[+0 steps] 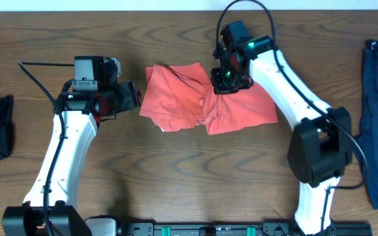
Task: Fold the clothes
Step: 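Lower the right end onto the left half and press it flat, then open the right gripper and raise it back to the right side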
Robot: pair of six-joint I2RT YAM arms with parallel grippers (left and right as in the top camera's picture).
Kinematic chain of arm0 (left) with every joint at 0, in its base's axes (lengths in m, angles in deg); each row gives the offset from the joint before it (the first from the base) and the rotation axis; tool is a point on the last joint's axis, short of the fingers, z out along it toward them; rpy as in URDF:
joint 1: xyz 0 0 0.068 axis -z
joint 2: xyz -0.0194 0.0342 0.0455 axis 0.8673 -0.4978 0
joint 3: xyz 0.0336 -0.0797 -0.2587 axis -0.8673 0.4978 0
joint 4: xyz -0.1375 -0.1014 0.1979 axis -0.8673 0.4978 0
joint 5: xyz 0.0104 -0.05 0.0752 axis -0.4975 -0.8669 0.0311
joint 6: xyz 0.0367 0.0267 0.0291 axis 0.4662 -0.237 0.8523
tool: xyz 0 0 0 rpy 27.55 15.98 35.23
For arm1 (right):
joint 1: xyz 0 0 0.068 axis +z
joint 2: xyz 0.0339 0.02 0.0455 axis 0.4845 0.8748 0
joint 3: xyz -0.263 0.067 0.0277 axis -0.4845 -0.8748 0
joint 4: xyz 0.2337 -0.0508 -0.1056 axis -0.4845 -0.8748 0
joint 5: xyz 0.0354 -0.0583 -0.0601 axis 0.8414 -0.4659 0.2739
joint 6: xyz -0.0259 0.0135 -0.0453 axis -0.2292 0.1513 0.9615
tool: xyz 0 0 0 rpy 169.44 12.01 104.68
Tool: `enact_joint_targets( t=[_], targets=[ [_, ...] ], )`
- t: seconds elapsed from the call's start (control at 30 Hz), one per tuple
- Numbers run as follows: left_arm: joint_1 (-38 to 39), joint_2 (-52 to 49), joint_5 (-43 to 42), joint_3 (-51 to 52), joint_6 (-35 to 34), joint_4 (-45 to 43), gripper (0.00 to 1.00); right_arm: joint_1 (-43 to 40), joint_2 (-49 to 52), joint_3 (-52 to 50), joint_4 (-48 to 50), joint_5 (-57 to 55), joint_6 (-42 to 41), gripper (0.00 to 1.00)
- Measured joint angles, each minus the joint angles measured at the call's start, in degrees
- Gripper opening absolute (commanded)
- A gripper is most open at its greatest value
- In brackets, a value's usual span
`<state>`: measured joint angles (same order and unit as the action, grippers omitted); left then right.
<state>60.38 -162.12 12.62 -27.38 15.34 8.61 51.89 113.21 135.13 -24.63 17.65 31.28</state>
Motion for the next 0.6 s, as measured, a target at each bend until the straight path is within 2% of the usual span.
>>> enact_joint_targets(
  t=[0.6],
  targets=[
    [0.00, 0.00, 0.00, 0.00, 0.00, 0.59, 0.62, -5.07, -0.96, 0.04, 5.42, -2.78, -6.60, 0.01]
  ],
)
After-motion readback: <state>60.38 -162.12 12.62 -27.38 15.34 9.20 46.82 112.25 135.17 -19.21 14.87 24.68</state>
